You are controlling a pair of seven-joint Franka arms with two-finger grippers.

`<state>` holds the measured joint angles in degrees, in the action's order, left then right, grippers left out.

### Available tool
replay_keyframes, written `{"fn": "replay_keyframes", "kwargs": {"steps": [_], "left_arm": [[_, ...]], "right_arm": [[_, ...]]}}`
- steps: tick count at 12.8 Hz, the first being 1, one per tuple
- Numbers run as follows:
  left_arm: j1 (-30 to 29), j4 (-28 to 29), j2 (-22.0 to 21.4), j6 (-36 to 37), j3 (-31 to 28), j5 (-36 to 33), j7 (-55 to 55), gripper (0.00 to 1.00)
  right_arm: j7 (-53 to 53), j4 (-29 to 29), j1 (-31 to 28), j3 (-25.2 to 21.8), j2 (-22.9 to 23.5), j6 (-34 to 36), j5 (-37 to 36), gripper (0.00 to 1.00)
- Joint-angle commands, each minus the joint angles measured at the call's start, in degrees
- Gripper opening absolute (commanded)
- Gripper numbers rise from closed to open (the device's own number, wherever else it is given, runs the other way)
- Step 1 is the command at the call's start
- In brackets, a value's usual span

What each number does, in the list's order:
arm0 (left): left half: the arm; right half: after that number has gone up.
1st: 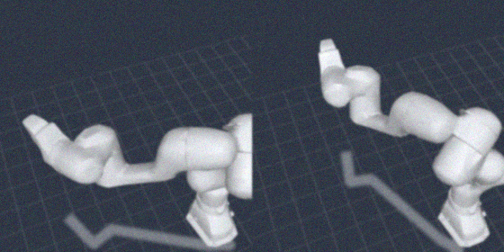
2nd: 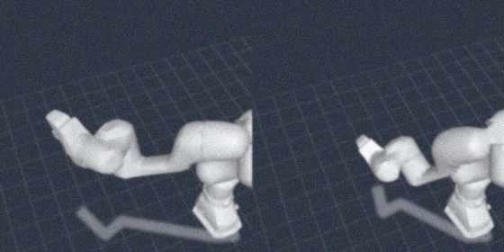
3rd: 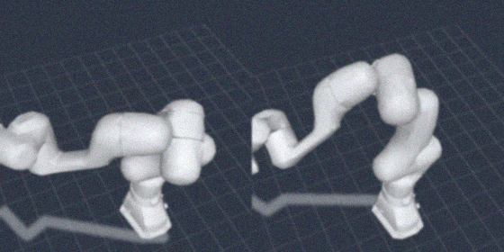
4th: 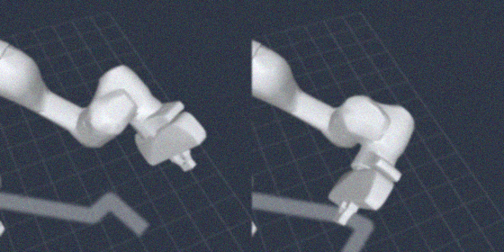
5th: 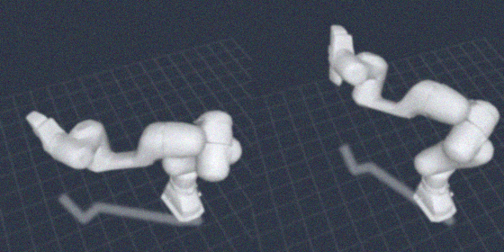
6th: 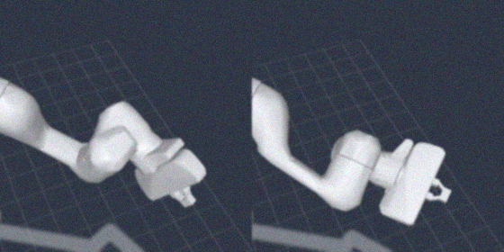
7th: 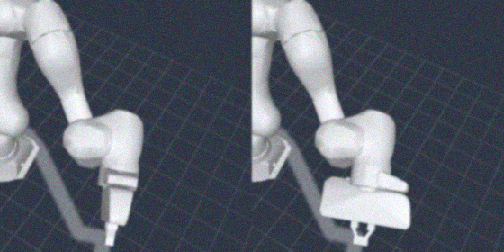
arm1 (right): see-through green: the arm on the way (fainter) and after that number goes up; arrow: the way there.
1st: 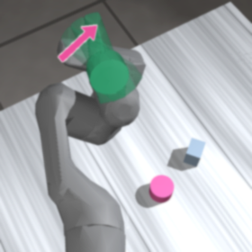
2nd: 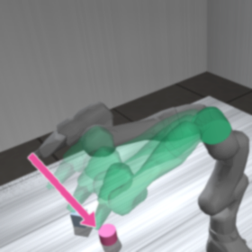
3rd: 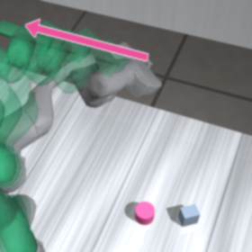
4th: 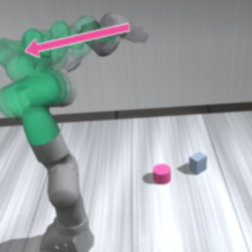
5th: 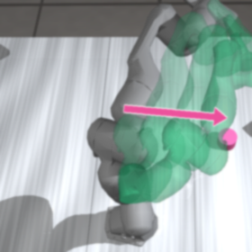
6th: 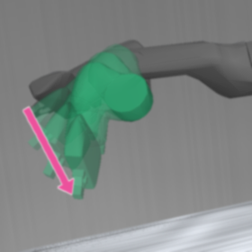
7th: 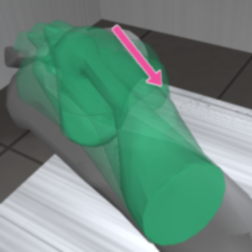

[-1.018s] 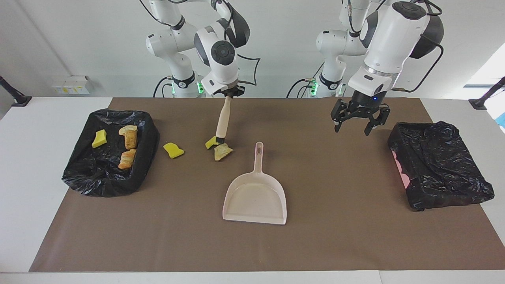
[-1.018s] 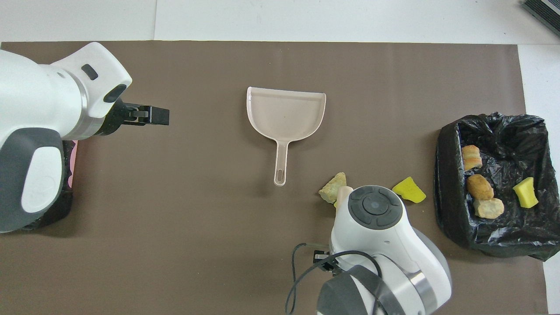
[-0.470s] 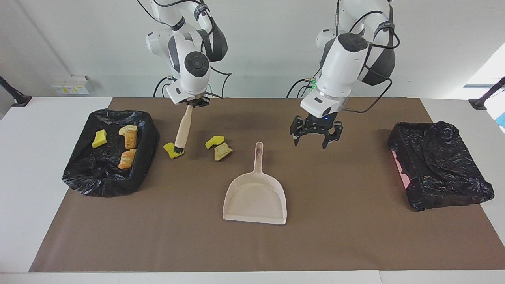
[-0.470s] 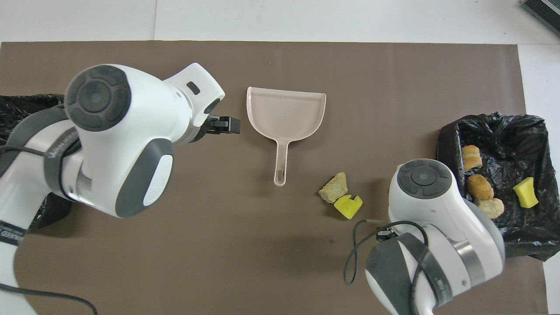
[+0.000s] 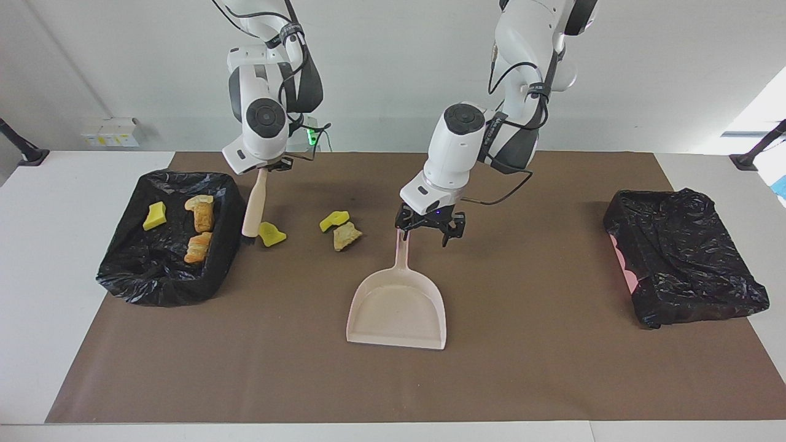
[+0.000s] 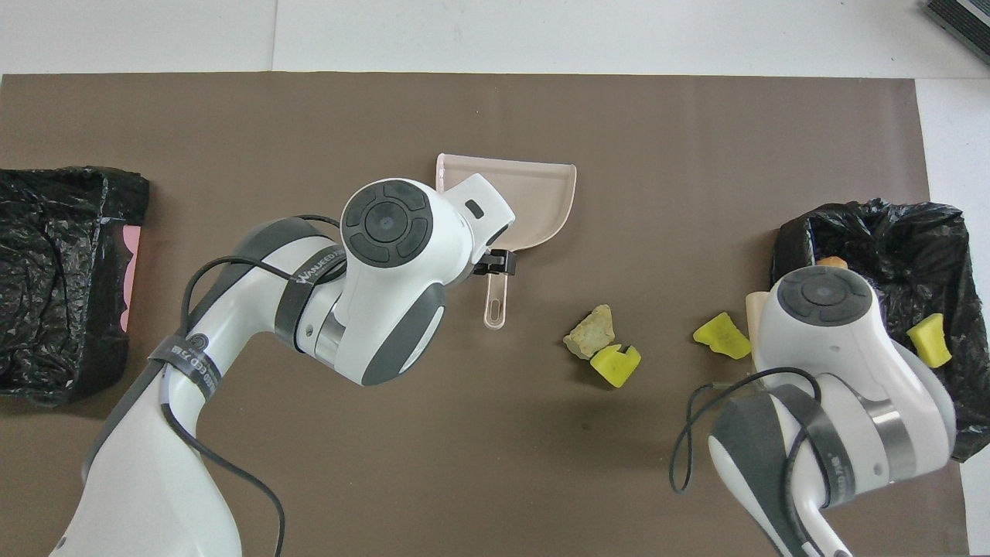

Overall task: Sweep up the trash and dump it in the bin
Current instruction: 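Reach the left gripper toward the dustpan while the right gripper approaches the sponges, then grasp the dustpan with the left gripper while the right gripper grasps the brush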

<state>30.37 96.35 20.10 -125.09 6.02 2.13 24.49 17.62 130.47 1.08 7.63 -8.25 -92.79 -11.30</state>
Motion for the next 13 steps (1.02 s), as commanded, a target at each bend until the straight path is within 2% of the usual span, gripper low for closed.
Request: {"fn": "replay_keyframes", "kwargs": {"steps": [1,2,4,8,9,10,12,13], "left_arm": [[2.14,-0.63,3.52,-1.39,-0.92,0.25,0.73,1.0],[4.59,-0.64,5.11,-1.91,-0.92,0.42,1.78,1.0],[4.87,-0.73,5.39,-2.8,-1.01,0.42,2.05,1.0],[4.88,-0.64,5.48,-4.81,-0.92,0.6,2.14,1.0],[4.79,-0.64,5.57,-4.82,-1.01,0.51,2.05,0.93],[4.79,-0.72,5.48,-4.38,-0.92,0.51,2.05,0.68],[4.79,-0.64,5.39,-3.5,-1.01,0.42,2.05,0.57],[4.79,-0.9,5.48,-3.06,-1.01,0.51,2.05,0.43]], "right_arm": [[-5.74,8.02,-5.29,0.64,-5.71,-6.42,-1.09,0.0],[-6.19,10.13,-5.73,0.64,-7.29,-7.57,-1.01,0.0],[-6.28,11.55,-5.56,0.72,-8.18,-8.11,-0.13,0.0],[-19.18,12.09,-4.94,0.72,-8.19,-6.26,2.23,0.0],[-21.29,12.09,-4.86,0.72,-8.19,-6.17,3.29,0.0],[-22.09,12.0,-4.94,0.72,-8.1,-6.08,6.17,0.0],[-22.19,12.0,-4.6,0.81,-8.19,-6.08,10.49,0.0],[-21.93,12.0,-2.68,0.81,-8.19,-6.26,10.86,0.0]]}}
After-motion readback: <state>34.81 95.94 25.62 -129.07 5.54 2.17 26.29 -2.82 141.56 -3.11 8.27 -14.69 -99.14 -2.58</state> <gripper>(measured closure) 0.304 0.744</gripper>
